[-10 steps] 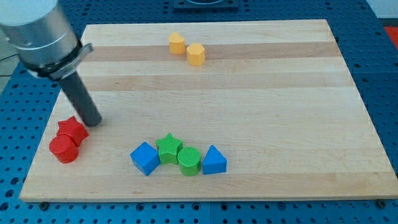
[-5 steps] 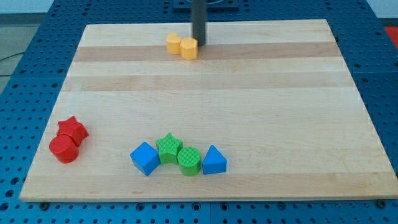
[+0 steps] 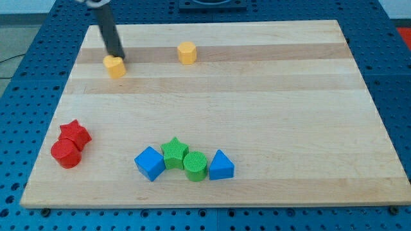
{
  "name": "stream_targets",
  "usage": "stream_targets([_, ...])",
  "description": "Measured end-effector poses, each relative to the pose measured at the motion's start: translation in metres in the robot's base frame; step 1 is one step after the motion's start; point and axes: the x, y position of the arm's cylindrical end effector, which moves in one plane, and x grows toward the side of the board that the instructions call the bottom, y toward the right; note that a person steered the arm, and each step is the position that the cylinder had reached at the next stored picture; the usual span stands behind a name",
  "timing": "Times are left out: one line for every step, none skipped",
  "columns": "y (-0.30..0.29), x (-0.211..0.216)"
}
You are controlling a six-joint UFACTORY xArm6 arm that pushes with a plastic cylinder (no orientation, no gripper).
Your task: Push the yellow blocks into the red star
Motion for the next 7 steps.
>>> stream_targets([-0.003,0.059])
stream_targets([-0.004,0.091])
stream_targets([0.011,0.088])
stream_targets([0.021,0.107])
stream_targets([-0.015,0.143])
stream_targets([0.067,0.107])
stream_targets([0.157,0.035])
